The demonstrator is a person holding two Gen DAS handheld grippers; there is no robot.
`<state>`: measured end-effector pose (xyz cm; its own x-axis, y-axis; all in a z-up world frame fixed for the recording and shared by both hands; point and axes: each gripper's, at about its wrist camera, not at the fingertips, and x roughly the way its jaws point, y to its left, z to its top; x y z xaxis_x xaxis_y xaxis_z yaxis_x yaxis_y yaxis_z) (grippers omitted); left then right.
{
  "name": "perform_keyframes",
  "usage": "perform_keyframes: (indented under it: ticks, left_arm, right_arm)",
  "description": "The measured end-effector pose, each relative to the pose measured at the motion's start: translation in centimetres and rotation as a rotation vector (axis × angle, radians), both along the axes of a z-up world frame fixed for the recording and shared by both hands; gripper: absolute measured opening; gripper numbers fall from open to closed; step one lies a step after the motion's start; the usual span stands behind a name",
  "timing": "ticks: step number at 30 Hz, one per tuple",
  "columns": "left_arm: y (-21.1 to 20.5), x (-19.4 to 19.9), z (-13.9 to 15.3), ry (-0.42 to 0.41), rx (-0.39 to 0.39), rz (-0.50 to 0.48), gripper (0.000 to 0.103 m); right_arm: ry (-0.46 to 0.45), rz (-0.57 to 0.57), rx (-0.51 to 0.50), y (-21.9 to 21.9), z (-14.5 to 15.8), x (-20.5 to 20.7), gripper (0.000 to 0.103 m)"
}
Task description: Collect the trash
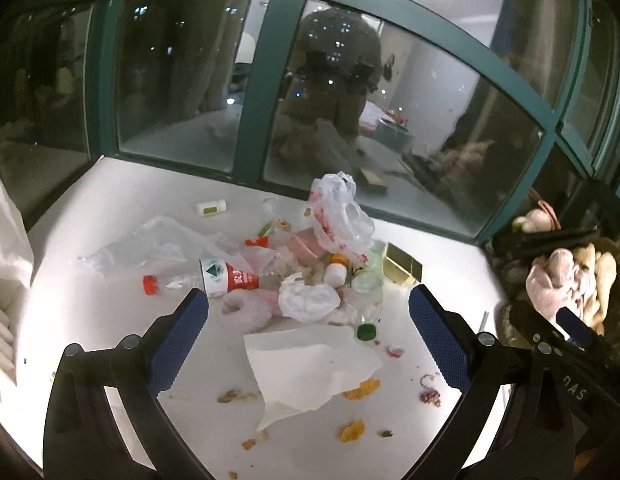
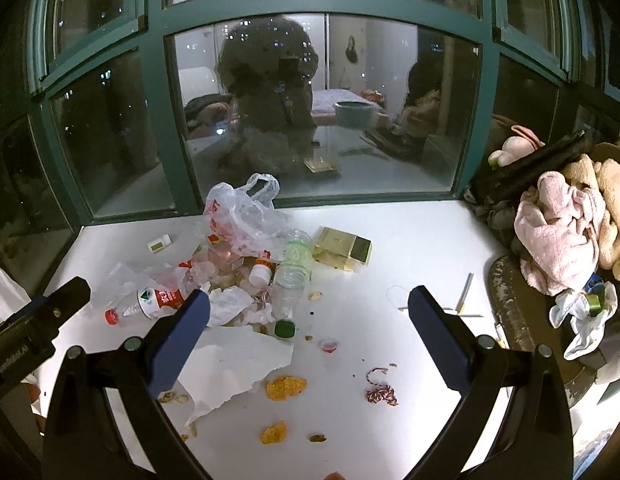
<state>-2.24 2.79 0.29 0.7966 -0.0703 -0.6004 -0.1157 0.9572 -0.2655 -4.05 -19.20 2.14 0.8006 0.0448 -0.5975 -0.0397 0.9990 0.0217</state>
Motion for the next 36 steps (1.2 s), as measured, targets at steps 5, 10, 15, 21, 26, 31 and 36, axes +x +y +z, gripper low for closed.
perform_keyframes:
  ticks: [5,10,15,21,26,31,36]
  left_arm:
    - [0.0,-0.6,0.4,-0.036,-0.02,-0.025,0.097]
    - [0.4,-0.2,-0.3,0.008,-0.026,-0.002,0.097]
    - [0.3,0.1,-0.6,0.039,-0.004,0.018,0.097]
    - [-0.1,0.3,-0.7,0.045,0.003,-0.011,0.097]
    - [-0.8,0.5,-0.7,0.056,0.057,-0.009,0.097]
    - [-1.0,1.3,-1.3,0.088,0.083,-0.018,0.097]
    - [-0.6,1.5,-1.6,0.097,0.08,0.0,0.097]
  right_arm:
    - [-0.004,0.016,-0.001,0.4,0.0,0.0,0.097]
    - [-0.003,0.049,-0.012,1.2,-0.1,-0.1,0.097]
    - [0.02,0.053,-0.009,1.1,-0.4,0.2,0.097]
    - [0.061,0.076,0.015,1.2,-1.0,0.4,0.097]
    - [0.064,0.102,0.031,1.4,-1.1,0.4,0.097]
    - [0.11,0.168,0.126,1.2,-1.9,0.9,0.097]
    - [0.124,0.222,0.116,2.4,-2.0,1.0,0.097]
